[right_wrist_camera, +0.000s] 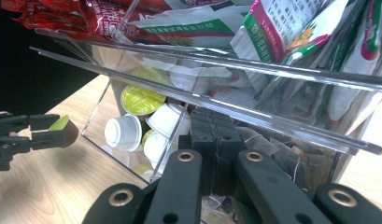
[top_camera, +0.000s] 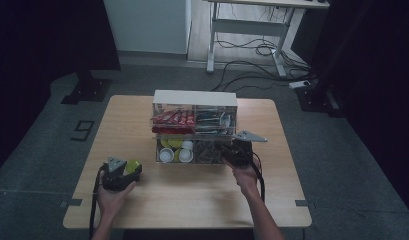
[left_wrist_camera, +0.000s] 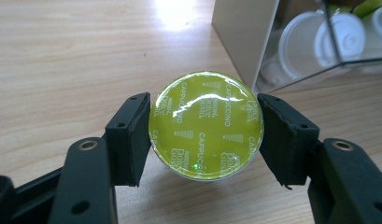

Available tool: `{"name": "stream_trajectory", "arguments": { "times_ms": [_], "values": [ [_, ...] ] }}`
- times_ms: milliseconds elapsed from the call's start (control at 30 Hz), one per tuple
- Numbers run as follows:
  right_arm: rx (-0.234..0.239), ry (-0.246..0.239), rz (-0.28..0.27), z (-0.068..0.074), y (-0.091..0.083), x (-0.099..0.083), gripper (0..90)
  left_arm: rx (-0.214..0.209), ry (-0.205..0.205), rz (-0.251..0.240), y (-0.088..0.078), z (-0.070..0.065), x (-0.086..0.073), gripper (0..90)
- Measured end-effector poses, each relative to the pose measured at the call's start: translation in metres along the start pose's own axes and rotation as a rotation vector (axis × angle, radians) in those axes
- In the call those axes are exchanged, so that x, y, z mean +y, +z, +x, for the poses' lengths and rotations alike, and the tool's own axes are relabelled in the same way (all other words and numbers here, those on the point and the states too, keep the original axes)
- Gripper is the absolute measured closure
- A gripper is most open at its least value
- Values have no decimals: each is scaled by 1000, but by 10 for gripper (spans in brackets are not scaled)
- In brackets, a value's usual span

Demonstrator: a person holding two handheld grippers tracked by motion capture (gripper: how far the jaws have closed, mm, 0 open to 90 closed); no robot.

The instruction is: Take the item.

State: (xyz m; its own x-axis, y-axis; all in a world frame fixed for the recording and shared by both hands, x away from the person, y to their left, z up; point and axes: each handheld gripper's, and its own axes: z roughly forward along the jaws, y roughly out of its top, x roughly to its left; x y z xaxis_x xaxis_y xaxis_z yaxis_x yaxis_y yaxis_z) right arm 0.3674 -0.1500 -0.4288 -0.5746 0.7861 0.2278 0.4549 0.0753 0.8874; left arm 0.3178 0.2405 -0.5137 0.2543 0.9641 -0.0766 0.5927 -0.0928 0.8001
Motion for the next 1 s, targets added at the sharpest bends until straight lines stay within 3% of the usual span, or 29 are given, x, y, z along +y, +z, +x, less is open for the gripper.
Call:
{"name": "stream_trajectory", "arguments": {
  "times_ms": [400,1000],
  "values": [
    [0,1,0,-1,-1,-1,891,21,6,50,9,6,-5,384],
    [-5,0,-5,-2,-3,-2,891,37,20,74,15,4,-8,376]
  ]
}}
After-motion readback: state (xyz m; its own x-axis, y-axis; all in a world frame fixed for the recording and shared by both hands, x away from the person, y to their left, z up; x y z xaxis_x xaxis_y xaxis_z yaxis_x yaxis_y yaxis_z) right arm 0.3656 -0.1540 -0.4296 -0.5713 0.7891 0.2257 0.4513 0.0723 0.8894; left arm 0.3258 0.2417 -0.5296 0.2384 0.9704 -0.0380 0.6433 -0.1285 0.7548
